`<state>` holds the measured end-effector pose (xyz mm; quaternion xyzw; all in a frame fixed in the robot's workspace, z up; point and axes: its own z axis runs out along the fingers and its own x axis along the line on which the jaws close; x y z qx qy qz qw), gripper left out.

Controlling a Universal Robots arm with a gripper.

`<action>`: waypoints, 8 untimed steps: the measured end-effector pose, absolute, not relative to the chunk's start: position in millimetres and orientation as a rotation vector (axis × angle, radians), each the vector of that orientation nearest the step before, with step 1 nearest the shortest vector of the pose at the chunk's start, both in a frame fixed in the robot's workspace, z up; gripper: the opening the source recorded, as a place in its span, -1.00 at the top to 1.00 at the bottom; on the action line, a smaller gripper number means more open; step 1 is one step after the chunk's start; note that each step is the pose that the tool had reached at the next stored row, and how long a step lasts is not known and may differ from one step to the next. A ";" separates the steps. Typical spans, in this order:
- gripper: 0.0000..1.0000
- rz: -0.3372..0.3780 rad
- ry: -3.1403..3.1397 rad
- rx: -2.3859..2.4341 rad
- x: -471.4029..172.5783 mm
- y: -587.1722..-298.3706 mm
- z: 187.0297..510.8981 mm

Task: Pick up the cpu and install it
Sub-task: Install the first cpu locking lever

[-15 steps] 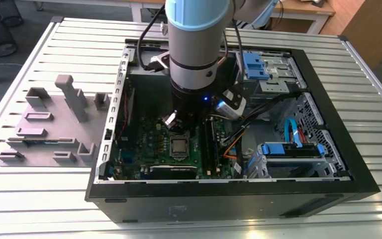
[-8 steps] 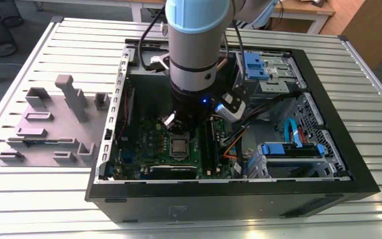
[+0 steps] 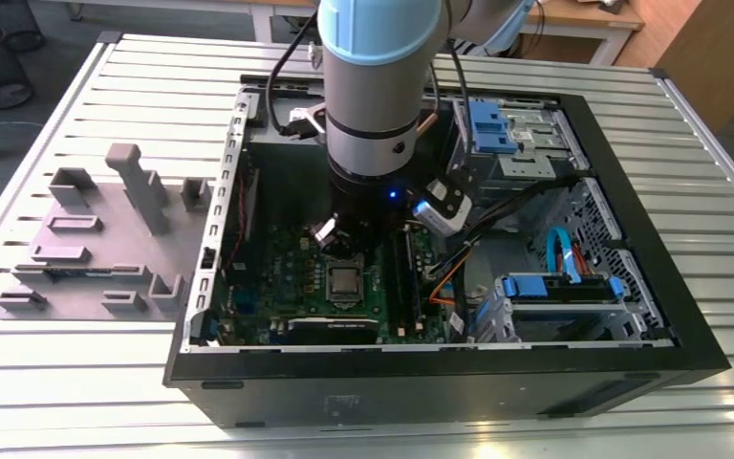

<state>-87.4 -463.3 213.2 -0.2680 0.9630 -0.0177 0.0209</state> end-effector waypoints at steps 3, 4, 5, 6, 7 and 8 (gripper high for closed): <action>0.79 -0.055 2.989 -0.819 -87.4 -463.3 213.2; 0.79 -0.055 2.989 -0.819 -87.4 -463.3 213.2; 0.79 -0.055 2.989 -0.819 -87.4 -463.4 213.2; 0.79 -0.055 2.989 -0.819 -87.4 -463.5 213.2; 0.79 -0.055 2.989 -0.819 -87.4 -463.9 213.1; 0.79 -0.055 2.989 -0.819 -87.4 -464.2 213.2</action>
